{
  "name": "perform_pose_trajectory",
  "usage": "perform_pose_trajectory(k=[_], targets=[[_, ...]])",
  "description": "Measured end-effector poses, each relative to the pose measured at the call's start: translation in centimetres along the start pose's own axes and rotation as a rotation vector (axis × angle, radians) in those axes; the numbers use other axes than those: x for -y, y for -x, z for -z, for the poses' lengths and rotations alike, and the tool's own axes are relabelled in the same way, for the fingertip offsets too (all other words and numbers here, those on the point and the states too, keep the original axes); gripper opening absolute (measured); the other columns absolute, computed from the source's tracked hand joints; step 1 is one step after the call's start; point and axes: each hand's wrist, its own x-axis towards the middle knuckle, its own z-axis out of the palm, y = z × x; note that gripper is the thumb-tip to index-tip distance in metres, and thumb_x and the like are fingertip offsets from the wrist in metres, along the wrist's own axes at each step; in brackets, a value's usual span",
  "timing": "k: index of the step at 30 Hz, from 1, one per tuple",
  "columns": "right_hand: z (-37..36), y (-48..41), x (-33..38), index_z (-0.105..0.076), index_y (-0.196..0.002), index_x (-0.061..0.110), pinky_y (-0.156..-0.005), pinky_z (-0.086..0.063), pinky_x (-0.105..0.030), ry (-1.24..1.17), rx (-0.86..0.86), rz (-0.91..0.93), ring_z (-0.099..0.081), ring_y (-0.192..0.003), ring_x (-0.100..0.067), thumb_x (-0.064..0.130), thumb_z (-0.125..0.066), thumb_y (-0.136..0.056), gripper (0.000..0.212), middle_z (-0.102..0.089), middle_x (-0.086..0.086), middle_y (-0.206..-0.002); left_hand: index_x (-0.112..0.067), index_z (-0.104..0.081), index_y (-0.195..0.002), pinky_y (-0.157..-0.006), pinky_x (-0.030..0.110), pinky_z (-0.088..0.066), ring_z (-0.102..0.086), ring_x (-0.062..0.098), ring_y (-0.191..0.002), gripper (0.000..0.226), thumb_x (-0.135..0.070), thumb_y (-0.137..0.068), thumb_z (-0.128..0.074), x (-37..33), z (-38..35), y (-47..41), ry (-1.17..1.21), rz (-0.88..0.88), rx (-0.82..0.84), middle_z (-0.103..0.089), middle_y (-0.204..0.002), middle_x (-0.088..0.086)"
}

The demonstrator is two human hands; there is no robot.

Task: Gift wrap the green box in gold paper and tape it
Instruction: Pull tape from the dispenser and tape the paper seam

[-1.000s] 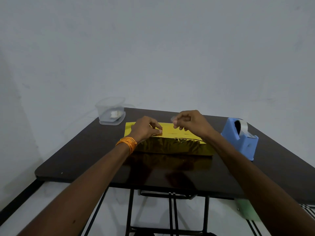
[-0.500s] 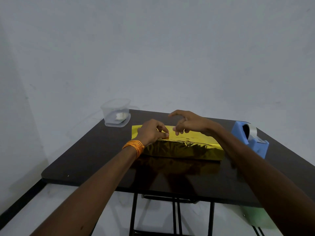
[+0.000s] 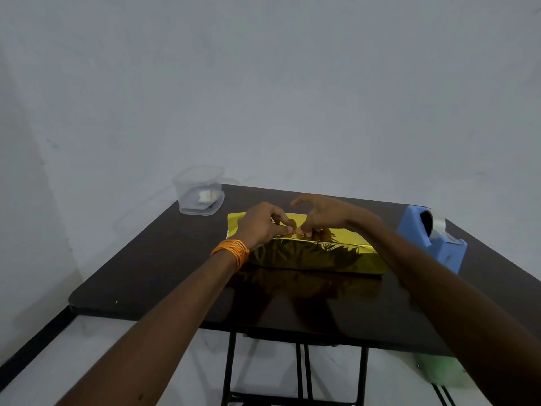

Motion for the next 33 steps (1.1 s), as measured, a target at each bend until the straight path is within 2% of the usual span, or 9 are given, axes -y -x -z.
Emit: perform_pose_trajectory(k=[3,7,14,16,18,21,22,28,33], targets=[[0.0,-0.7,0.2,-0.035,-0.149,0.018,-0.065,-0.044,-0.026,0.102,-0.027,-0.032,-0.057,-0.074,-0.015,0.016,-0.076,-0.085,0.076,-0.066,-0.015,-0.116,-0.034,-0.078,-0.087,-0.085,0.05,-0.053,-0.062,0.014,-0.095,0.009,-0.037,-0.078,-0.079,0.2,-0.1,-0.1,-0.005,0.016,-0.013,-0.072,-0.097,-0.009],[0.6,-0.8,-0.1,-0.033,-0.149,0.021,-0.054,-0.039,-0.025,0.119,0.0,-0.194,-0.056,-0.062,-0.013,0.03,-0.078,-0.085,0.078,-0.069,-0.002,-0.076,-0.033,-0.078,-0.089,-0.086,0.049,-0.053,-0.062,0.014,-0.097,0.012,-0.038,-0.079,-0.078,0.4,-0.1,-0.3,-0.003,0.022,0.012,-0.072,-0.1,-0.009],[0.5,0.2,-2.8,-0.042,-0.141,0.014,-0.054,-0.04,-0.023,-0.037,-0.093,-0.231,-0.05,-0.059,-0.012,0.013,-0.063,-0.095,0.051,-0.062,-0.002,-0.07,-0.034,-0.077,-0.086,-0.09,0.051,-0.05,-0.06,0.013,-0.099,0.008,-0.038,-0.078,-0.077,0.4,-0.2,-0.2,0.009,0.047,0.009,-0.071,-0.099,-0.012],[0.1,0.4,-2.9,-0.042,-0.14,0.011,-0.054,-0.039,-0.024,-0.065,-0.115,-0.212,-0.05,-0.061,-0.013,0.017,-0.061,-0.096,0.048,-0.062,-0.003,-0.072,-0.033,-0.077,-0.083,-0.091,0.051,-0.05,-0.06,0.013,-0.098,0.005,-0.035,-0.08,-0.073,0.1,-0.2,-0.1,0.016,0.058,-0.008,-0.071,-0.096,-0.014],[-0.3,0.5,-2.7,-0.041,-0.14,0.012,-0.057,-0.039,-0.025,-0.044,-0.131,-0.184,-0.054,-0.068,-0.015,0.032,-0.064,-0.095,0.054,-0.065,-0.005,-0.082,-0.033,-0.076,-0.077,-0.089,0.05,-0.051,-0.062,0.012,-0.095,0.008,-0.039,-0.081,-0.071,-0.2,-0.3,0.1,0.023,0.068,-0.036,-0.07,-0.088,-0.017],[-1.0,0.4,-3.1,-0.043,-0.142,0.019,-0.08,-0.04,-0.029,0.106,-0.193,-0.153,-0.057,-0.11,-0.024,0.045,-0.07,-0.088,0.066,-0.059,-0.009,-0.13,-0.036,-0.07,-0.067,-0.085,0.051,-0.052,-0.061,0.011,-0.09,0.02,-0.055,-0.072,-0.075,-0.7,-0.2,0.2,-0.007,0.085,-0.04,-0.066,-0.082,-0.017],[-1.2,0.3,-3.3,-0.044,-0.142,0.021,-0.083,-0.041,-0.031,0.106,-0.202,-0.148,-0.056,-0.115,-0.025,0.043,-0.072,-0.087,0.065,-0.056,-0.009,-0.136,-0.037,-0.069,-0.067,-0.085,0.051,-0.052,-0.06,0.012,-0.09,0.022,-0.057,-0.068,-0.077,-0.7,-0.2,0.2,-0.024,0.091,-0.03,-0.065,-0.084,-0.016],[-1.5,1.2,-3.5,-0.049,-0.137,0.019,-0.081,-0.042,-0.03,0.055,-0.238,-0.101,-0.056,-0.107,-0.02,0.017,-0.067,-0.091,0.05,-0.051,-0.007,-0.142,-0.038,-0.067,-0.066,-0.089,0.054,-0.05,-0.06,0.017,-0.096,0.021,-0.053,-0.066,-0.081,-1.2,0.1,0.2,-0.054,0.128,0.015,-0.065,-0.089,-0.013],[-2.3,1.8,-3.4,-0.049,-0.137,0.021,-0.081,-0.045,-0.03,0.017,-0.293,-0.087,-0.064,-0.098,-0.022,0.038,-0.071,-0.088,0.057,-0.058,-0.001,-0.131,-0.039,-0.067,-0.065,-0.089,0.054,-0.049,-0.06,0.019,-0.096,0.019,-0.052,-0.066,-0.08,-1.8,0.1,0.6,-0.068,0.16,0.001,-0.064,-0.086,-0.016]])
